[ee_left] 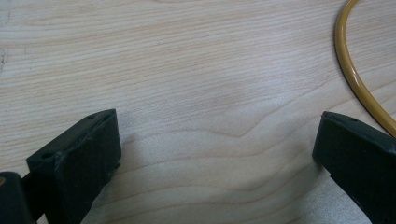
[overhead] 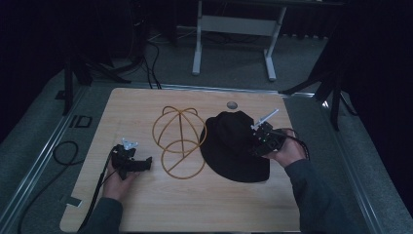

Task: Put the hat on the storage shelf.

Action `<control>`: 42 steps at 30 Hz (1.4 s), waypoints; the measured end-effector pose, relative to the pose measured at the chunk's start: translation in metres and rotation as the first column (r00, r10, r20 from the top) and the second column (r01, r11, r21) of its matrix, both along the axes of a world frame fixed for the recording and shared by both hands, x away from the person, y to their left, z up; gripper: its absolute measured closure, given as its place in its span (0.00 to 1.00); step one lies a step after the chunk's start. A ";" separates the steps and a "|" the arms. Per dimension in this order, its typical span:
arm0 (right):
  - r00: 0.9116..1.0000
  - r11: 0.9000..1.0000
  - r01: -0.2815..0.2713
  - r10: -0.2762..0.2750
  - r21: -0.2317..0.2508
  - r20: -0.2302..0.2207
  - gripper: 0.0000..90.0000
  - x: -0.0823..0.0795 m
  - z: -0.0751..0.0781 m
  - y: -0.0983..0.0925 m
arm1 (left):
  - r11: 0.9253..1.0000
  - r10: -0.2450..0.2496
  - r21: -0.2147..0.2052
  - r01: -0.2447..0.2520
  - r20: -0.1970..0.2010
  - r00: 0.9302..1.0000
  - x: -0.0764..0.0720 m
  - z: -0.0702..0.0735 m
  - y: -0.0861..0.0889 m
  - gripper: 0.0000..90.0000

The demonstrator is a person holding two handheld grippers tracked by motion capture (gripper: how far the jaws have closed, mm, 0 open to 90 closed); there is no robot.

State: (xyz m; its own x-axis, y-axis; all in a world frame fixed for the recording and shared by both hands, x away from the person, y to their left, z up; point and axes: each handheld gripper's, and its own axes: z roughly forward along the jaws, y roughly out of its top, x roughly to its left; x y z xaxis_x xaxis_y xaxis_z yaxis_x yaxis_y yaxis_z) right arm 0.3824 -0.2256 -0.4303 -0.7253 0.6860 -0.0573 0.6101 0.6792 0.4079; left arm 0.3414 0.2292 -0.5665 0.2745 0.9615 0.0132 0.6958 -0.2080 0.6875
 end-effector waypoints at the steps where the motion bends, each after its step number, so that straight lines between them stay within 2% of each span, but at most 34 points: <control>1: 1.000 1.000 0.001 -0.001 -0.003 -0.003 0.49 0.001 0.000 0.000 | 1.000 0.000 0.000 0.000 0.000 1.000 0.000 0.000 0.000 0.01; 8: 0.999 1.000 -0.001 0.000 -0.023 -0.046 0.48 0.010 -0.006 0.006 | 1.000 -0.002 0.002 0.002 -0.001 1.000 0.000 0.000 0.000 0.01; 15: 0.998 0.999 0.000 -0.003 -0.051 -0.058 0.45 0.018 -0.011 0.012 | 1.000 0.000 0.000 0.000 -0.001 1.000 0.000 0.000 0.000 0.01; 23: 0.995 0.997 -0.008 0.001 -0.073 -0.099 0.43 0.025 -0.018 0.019 | 1.000 0.000 0.000 0.000 -0.001 1.000 0.000 0.000 0.000 0.01; 27: 0.987 0.998 -0.026 0.017 -0.052 -0.163 0.58 0.031 -0.020 0.020 | 1.000 0.000 0.000 0.000 -0.002 1.000 0.000 0.000 0.000 0.01; 29: 0.985 0.998 -0.024 0.015 -0.052 -0.169 0.62 0.033 -0.021 0.020 | 1.000 0.000 0.001 0.000 -0.002 1.000 0.000 0.000 0.000 0.01; 31: 0.982 0.999 -0.014 0.004 -0.052 -0.189 0.80 0.037 -0.021 0.017 | 1.000 0.000 0.000 0.000 -0.002 1.000 0.000 0.000 0.000 0.01; 32: 0.979 0.999 -0.014 0.004 -0.047 -0.206 0.84 0.038 -0.021 0.017 | 1.000 0.000 0.000 0.000 -0.002 1.000 0.000 0.000 0.000 0.01; 34: 0.977 0.999 -0.016 0.005 -0.048 -0.211 0.92 0.038 -0.021 0.016 | 1.000 0.000 0.000 0.000 -0.001 1.000 0.000 0.000 0.000 0.01; 42: 0.981 0.998 -0.037 0.028 -0.046 -0.191 0.96 0.034 -0.018 0.015 | 1.000 0.000 0.000 0.000 -0.001 1.000 0.000 0.000 0.000 0.01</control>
